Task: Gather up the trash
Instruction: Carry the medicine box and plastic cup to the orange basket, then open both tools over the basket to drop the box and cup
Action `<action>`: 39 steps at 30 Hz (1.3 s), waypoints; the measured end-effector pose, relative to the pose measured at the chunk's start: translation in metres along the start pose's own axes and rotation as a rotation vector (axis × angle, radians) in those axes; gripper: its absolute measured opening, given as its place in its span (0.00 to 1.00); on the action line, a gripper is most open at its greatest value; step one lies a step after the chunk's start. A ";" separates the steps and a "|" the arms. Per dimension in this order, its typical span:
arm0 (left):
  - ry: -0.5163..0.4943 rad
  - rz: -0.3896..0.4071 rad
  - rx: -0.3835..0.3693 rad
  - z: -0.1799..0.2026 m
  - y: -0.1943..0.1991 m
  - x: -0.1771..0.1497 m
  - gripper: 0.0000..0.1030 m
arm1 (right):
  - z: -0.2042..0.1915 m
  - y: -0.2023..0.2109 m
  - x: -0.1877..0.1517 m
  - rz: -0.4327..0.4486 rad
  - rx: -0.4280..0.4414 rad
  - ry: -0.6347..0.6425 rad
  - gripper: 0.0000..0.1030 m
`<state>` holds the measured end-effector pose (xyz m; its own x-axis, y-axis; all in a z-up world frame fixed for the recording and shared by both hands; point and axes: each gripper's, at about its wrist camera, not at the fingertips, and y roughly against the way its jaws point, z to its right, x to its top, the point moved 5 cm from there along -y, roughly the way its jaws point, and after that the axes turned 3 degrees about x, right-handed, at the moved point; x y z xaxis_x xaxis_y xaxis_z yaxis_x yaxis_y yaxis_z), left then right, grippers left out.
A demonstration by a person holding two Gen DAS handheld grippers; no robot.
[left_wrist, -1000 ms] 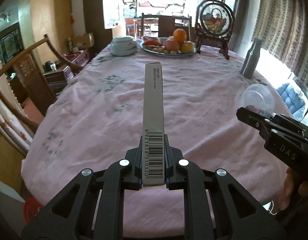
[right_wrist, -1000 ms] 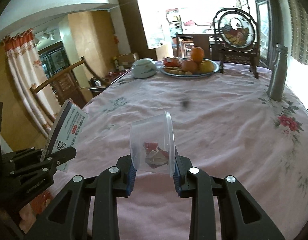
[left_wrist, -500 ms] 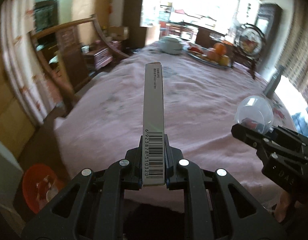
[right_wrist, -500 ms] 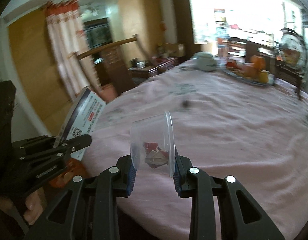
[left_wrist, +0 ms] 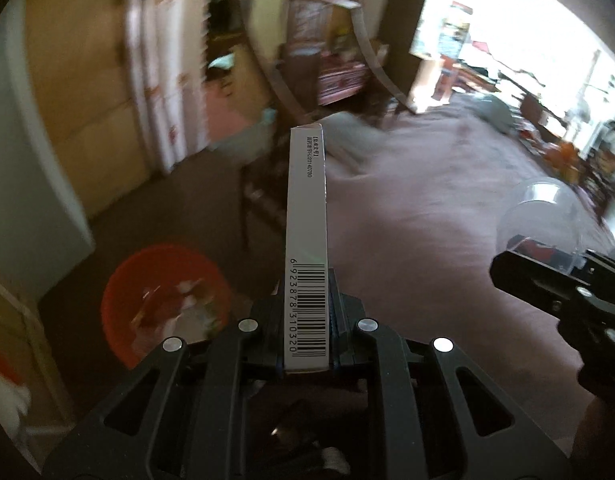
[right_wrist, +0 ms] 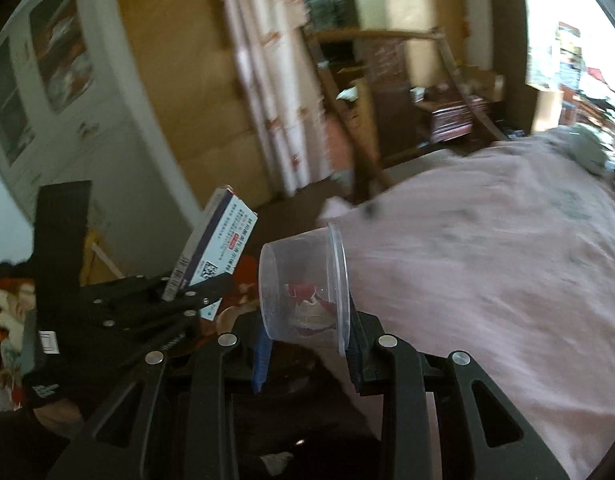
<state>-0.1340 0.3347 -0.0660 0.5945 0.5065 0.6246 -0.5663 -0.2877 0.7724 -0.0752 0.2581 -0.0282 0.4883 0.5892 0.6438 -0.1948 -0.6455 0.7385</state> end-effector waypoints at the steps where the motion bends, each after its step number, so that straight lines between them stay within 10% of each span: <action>1: 0.033 -0.022 0.016 -0.018 -0.008 -0.005 0.17 | -0.013 -0.019 0.002 -0.035 0.020 0.018 0.30; 14: 0.295 -0.281 0.137 -0.172 -0.103 -0.053 0.17 | -0.104 -0.197 0.012 -0.328 0.174 0.075 0.30; 31: 0.358 -0.400 0.214 -0.211 -0.156 -0.079 0.18 | -0.109 -0.308 -0.014 -0.498 0.195 0.029 0.32; 39: 0.335 -0.351 0.242 -0.206 -0.153 -0.067 0.59 | -0.090 -0.302 -0.002 -0.447 0.184 -0.027 0.50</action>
<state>-0.2048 0.5124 -0.2499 0.4877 0.8258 0.2833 -0.1948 -0.2134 0.9573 -0.0944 0.4954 -0.2345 0.5120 0.8175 0.2638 0.1918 -0.4082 0.8925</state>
